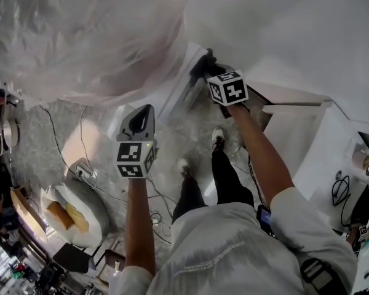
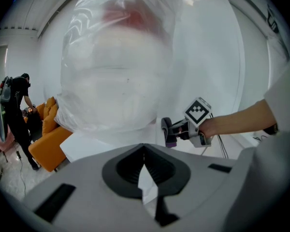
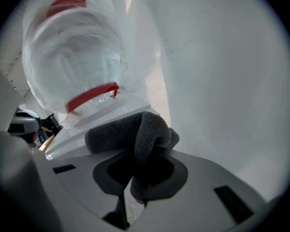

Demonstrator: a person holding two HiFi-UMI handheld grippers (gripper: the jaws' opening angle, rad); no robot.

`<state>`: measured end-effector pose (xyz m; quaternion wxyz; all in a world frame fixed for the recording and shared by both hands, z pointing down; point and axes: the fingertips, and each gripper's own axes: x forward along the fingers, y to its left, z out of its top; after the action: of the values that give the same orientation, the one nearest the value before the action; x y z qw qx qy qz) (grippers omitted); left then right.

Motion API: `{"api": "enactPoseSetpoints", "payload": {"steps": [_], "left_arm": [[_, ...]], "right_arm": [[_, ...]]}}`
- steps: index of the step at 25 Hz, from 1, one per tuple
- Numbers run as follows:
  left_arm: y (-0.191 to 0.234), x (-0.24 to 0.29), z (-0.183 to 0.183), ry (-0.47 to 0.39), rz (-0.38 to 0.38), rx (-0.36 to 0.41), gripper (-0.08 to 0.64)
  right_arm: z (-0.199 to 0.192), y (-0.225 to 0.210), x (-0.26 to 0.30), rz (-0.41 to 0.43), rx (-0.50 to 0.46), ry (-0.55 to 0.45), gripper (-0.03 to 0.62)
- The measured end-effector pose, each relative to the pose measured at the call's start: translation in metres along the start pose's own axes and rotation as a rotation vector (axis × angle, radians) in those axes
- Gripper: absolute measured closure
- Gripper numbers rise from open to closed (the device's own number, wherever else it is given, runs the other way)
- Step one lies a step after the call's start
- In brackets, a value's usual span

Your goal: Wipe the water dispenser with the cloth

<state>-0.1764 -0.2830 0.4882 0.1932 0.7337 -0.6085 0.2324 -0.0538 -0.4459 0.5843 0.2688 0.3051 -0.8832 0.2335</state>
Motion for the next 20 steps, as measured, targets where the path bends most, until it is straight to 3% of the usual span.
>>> {"api": "enactPoseSetpoints", "payload": {"steps": [20], "left_arm": [[-0.008, -0.043, -0.034, 0.007, -0.078, 0.061, 0.545]], "right_arm": [[-0.066, 0.128, -0.022, 0.145, -0.011, 0.020, 0.535]]}}
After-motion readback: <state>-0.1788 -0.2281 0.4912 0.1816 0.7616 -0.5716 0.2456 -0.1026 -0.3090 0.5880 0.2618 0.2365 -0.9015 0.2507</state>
